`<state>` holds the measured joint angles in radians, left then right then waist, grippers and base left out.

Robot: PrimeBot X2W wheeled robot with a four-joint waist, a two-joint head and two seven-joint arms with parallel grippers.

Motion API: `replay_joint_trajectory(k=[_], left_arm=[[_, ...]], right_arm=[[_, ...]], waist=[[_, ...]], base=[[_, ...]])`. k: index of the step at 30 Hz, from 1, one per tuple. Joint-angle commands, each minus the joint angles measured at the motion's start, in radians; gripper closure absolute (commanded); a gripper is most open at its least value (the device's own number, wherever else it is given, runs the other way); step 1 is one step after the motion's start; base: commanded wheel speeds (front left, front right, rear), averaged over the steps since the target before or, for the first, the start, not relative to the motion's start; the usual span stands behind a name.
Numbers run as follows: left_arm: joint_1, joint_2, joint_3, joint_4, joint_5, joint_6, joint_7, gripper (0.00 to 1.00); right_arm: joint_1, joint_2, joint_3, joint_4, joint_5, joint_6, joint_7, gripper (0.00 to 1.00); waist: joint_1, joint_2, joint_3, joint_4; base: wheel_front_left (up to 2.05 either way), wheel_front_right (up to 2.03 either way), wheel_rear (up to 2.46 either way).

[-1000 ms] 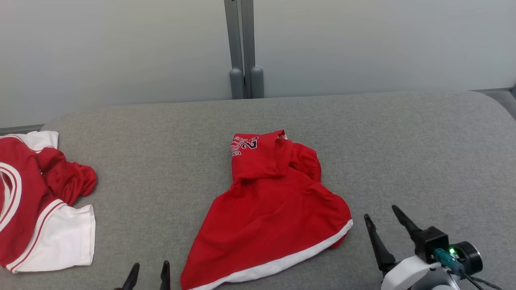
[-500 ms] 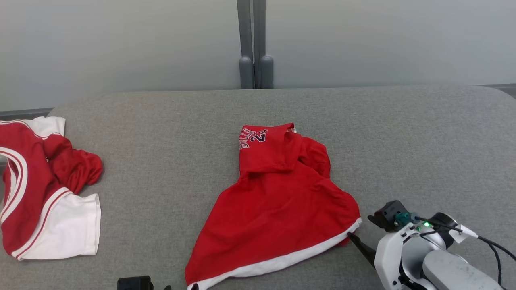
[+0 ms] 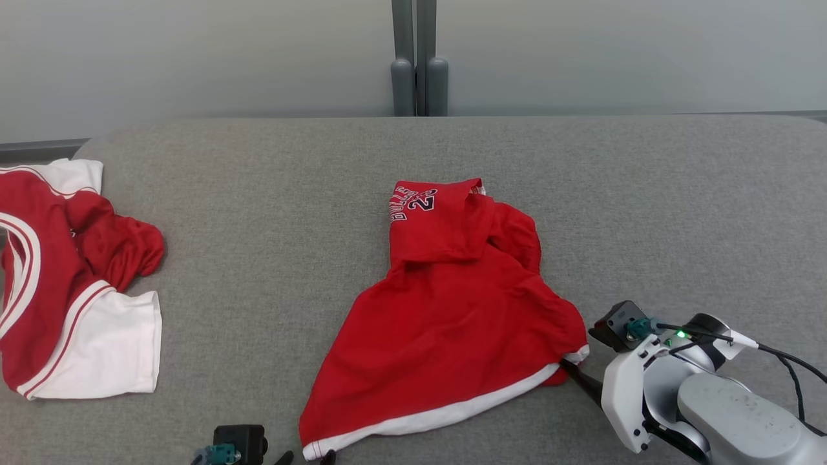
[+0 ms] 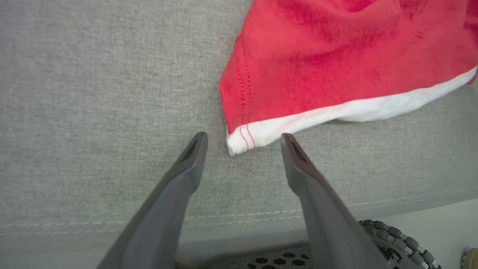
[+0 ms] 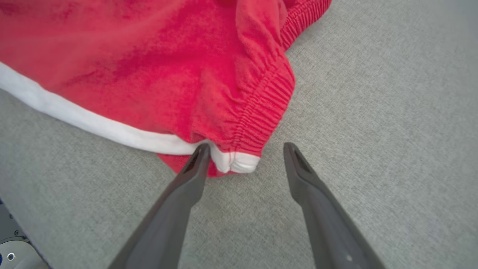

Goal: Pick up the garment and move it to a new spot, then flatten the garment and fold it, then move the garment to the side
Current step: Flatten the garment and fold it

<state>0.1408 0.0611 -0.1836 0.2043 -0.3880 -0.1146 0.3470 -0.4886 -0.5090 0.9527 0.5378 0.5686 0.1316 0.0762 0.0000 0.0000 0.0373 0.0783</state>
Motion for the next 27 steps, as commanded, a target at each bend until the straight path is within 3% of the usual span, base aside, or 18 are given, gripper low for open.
replay_joint_trajectory(k=[1, 15, 17, 19, 21, 22, 24, 27], left_arm=[[-0.019, 0.009, 0.001, 0.019, -0.002, 0.001, 0.001, 0.0], [-0.051, 0.008, 0.004, 0.161, -0.032, -0.001, -0.045, 0.0], [-0.056, 0.008, 0.003, 0.176, -0.037, -0.001, -0.05, 0.0], [-0.061, 0.008, 0.002, 0.191, -0.039, -0.001, -0.051, 0.0], [-0.065, 0.008, 0.002, 0.205, -0.044, -0.001, -0.054, 0.0], [-0.066, 0.008, 0.001, 0.211, -0.046, -0.001, -0.054, 0.0], [-0.068, 0.007, -0.002, 0.226, -0.052, -0.001, -0.056, 0.0], [-0.07, 0.006, -0.005, 0.24, -0.059, -0.002, -0.062, 0.07]], right_arm=[[-0.019, 0.001, 0.013, 0.006, 0.016, -0.002, -0.011, 0.0], [-0.051, -0.002, 0.132, 0.009, 0.086, -0.002, -0.069, 0.01], [-0.057, 0.0, 0.146, 0.01, 0.093, -0.002, -0.073, 0.09], [-0.063, 0.002, 0.157, 0.014, 0.101, -0.002, -0.076, 0.25], [-0.07, 0.004, 0.166, 0.018, 0.107, -0.002, -0.081, 0.31], [-0.072, 0.004, 0.171, 0.02, 0.11, -0.002, -0.082, 0.33], [-0.073, 0.002, 0.181, 0.026, 0.119, -0.002, -0.086, 0.27], [-0.076, -0.002, 0.195, 0.032, 0.131, -0.002, -0.089, 0.33]], waist=[[0.0, 0.0, 0.009, 0.003], [0.0, 0.0, 0.012, -0.009], [0.0, 0.0, 0.012, -0.011], [0.0, 0.0, 0.012, -0.012], [0.0, 0.0, 0.01, -0.013], [0.0, 0.0, 0.009, -0.013], [0.0, 0.0, 0.007, -0.012], [0.0, 0.0, 0.005, -0.013]], base=[[0.0, 0.0, 0.0], [0.0, 0.0, 0.0], [0.0, 0.0, 0.0], [0.0, 0.0, 0.0], [0.0, 0.0, 0.0], [0.0, 0.0, 0.0], [0.0, 0.0, 0.0], [0.0, 0.0, 0.0]])
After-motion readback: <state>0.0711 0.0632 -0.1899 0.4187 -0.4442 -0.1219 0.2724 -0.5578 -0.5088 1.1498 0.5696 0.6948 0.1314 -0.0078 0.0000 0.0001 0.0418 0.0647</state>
